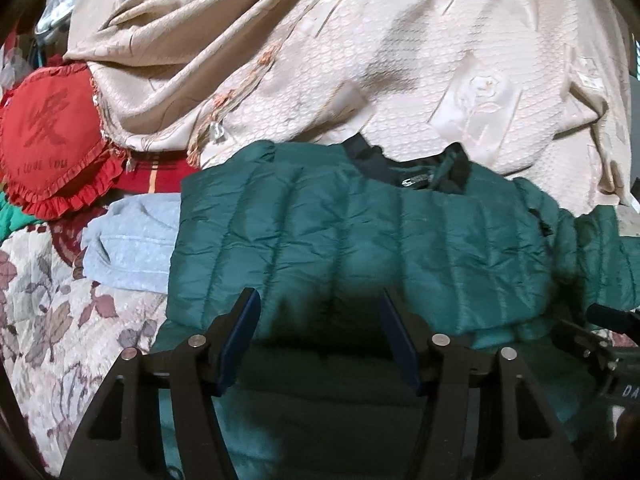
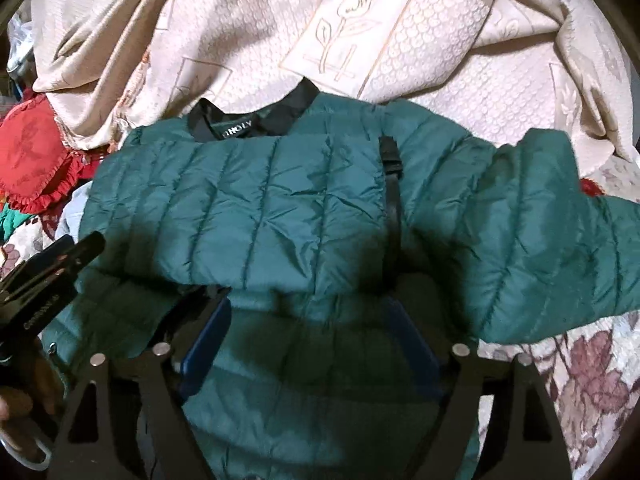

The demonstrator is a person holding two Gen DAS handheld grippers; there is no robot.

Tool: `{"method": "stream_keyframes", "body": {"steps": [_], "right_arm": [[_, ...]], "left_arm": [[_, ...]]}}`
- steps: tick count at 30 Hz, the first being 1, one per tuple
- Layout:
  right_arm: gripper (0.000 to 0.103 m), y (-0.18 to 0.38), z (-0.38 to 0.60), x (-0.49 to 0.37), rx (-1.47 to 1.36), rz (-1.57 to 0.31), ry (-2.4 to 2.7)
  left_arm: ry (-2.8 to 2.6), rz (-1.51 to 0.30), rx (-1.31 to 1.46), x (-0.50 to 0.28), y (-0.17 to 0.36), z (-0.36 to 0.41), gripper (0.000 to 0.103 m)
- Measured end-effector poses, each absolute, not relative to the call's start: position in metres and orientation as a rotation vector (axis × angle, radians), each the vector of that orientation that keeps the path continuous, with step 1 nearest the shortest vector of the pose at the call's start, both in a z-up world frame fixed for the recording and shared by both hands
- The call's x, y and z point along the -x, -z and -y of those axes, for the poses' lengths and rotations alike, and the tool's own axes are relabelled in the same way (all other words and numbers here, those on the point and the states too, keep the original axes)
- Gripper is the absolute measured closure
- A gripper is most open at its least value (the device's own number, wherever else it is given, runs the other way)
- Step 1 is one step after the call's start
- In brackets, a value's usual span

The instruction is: Fold large clothes

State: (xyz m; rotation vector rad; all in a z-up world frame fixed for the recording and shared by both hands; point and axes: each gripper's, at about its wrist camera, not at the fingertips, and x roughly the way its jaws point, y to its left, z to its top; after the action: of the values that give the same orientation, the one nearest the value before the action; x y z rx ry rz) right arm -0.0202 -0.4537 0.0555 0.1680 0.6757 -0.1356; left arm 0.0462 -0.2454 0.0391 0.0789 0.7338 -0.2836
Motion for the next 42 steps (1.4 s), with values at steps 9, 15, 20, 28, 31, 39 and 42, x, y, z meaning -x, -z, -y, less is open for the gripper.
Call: {"method": "stream_keyframes", "body": {"steps": [9, 15, 20, 28, 31, 39, 42], "right_arm": [[0.016, -0.065, 0.451, 0.046, -0.157, -0.638, 0.152], [0.016, -0.063, 0.457, 0.055, -0.175, -0.641, 0.156], [0.016, -0.066, 0.461, 0.066, -0.177, -0.628, 0.16], [0.013, -0.072, 0.475, 0.083, -0.188, -0.608, 0.188], [0.013, -0.071, 0.482, 0.089, -0.195, -0.606, 0.199], [0.012, -0.068, 0.499, 0.104, -0.208, -0.599, 0.222], [0.012, -0.068, 0.508, 0.11, -0.217, -0.594, 0.234]], "left_arm": [[0.299, -0.712, -0.069, -0.027, -0.054, 0.257, 0.059], [0.305, -0.704, -0.072, -0.019, -0.058, 0.259, 0.062], [0.31, -0.696, -0.066, -0.011, -0.063, 0.263, 0.063], [0.335, -0.673, -0.07, 0.002, -0.072, 0.276, 0.064], [0.345, -0.669, -0.075, 0.006, -0.073, 0.283, 0.064], [0.369, -0.684, -0.088, 0.016, -0.071, 0.299, 0.068], [0.376, -0.689, -0.088, 0.02, -0.072, 0.305, 0.068]]}}
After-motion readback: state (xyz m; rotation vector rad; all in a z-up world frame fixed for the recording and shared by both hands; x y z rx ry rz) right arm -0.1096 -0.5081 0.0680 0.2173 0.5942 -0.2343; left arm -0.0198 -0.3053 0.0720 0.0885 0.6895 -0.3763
